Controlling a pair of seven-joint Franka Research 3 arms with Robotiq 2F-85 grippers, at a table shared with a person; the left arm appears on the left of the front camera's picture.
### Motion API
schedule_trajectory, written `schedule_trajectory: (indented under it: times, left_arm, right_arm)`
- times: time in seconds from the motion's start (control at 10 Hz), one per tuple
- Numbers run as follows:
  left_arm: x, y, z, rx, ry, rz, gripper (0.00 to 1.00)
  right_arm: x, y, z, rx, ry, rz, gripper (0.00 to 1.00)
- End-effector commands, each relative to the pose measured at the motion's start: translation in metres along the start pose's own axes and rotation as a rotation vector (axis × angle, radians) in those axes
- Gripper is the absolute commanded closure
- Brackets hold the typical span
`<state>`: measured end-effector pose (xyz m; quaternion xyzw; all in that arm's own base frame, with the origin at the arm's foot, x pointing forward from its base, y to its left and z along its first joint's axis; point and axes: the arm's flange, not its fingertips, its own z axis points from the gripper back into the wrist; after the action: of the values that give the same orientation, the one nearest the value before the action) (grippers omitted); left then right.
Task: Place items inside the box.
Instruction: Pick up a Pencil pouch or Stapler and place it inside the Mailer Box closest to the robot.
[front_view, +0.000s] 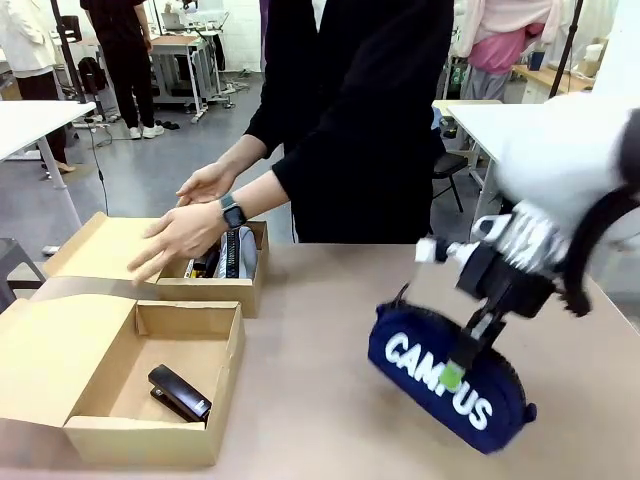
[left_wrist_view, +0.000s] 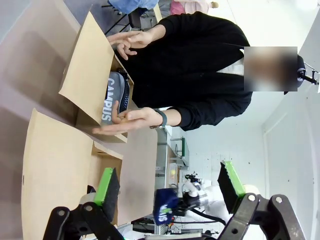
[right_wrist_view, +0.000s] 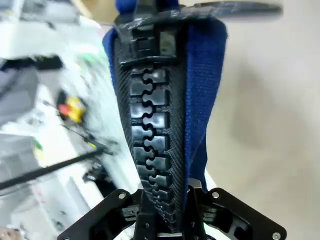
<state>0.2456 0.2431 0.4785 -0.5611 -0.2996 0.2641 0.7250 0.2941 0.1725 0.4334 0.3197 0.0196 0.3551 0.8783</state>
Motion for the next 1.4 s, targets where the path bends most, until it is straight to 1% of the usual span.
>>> schedule_trajectory:
  times: [0.0, 0.1, 0.2, 0.3, 0.5, 0.6, 0.7, 0.8, 0.9, 1.0, 1.1, 1.2, 1.3]
  left_arm:
    - [0.000, 0.000, -0.001, -0.024, -0.005, -0.016, 0.00]
    - [0.000, 0.000, -0.001, -0.024, -0.005, -0.016, 0.00]
    - [0.000, 0.000, -0.001, -0.024, -0.005, -0.016, 0.00]
    - [0.000, 0.000, -0.001, -0.024, -0.005, -0.016, 0.00]
    - [0.000, 0.000, -0.001, -0.024, -0.005, -0.016, 0.00]
    - [0.000, 0.000, -0.001, -0.024, -0.005, -0.016, 0.00]
    - [0.000, 0.000, -0.001, -0.024, -0.005, -0.016, 0.00]
    - [0.000, 0.000, -0.001, -0.024, -0.005, -0.016, 0.00]
    - [0.000, 0.000, -0.001, -0.024, -0.005, -0.016, 0.00]
    - [0.000, 0.000, -0.001, -0.024, -0.005, -0.016, 0.00]
    - [0.000, 0.000, -0.001, -0.024, -0.005, -0.016, 0.00]
    - [0.000, 0.000, -0.001, -0.024, -0.005, -0.016, 0.00]
    - [0.000, 0.000, -0.001, -0.024, -0.005, -0.016, 0.00]
  right_arm:
    - [-0.009, 0.038, 0.014, 0.119, -0.520, -0.227, 1.00]
    - [-0.004, 0.044, 0.005, 0.096, -0.628, -0.306, 1.00]
    - [0.001, 0.058, -0.015, 0.138, -0.543, -0.227, 1.00]
    - [0.007, 0.035, 0.040, 0.129, -0.267, -0.139, 1.00]
    - [0.007, 0.035, 0.040, 0.129, -0.267, -0.139, 1.00]
    - [0.020, 0.046, 0.038, 0.148, -0.349, -0.183, 0.94]
    - [0.020, 0.058, 0.034, 0.120, -0.349, -0.282, 0.94]
    - [0.044, 0.078, 0.011, 0.036, -0.340, -0.372, 0.94]
    - [0.062, 0.081, -0.004, -0.021, -0.346, -0.419, 0.94]
    - [0.062, 0.068, 0.008, 0.038, -0.378, -0.440, 0.94]
    - [0.047, 0.059, 0.023, 0.085, -0.423, -0.453, 0.94]
    - [0.032, 0.053, 0.033, 0.073, -0.482, -0.484, 0.94]
    - [0.024, 0.051, 0.034, 0.039, -0.512, -0.508, 0.94]
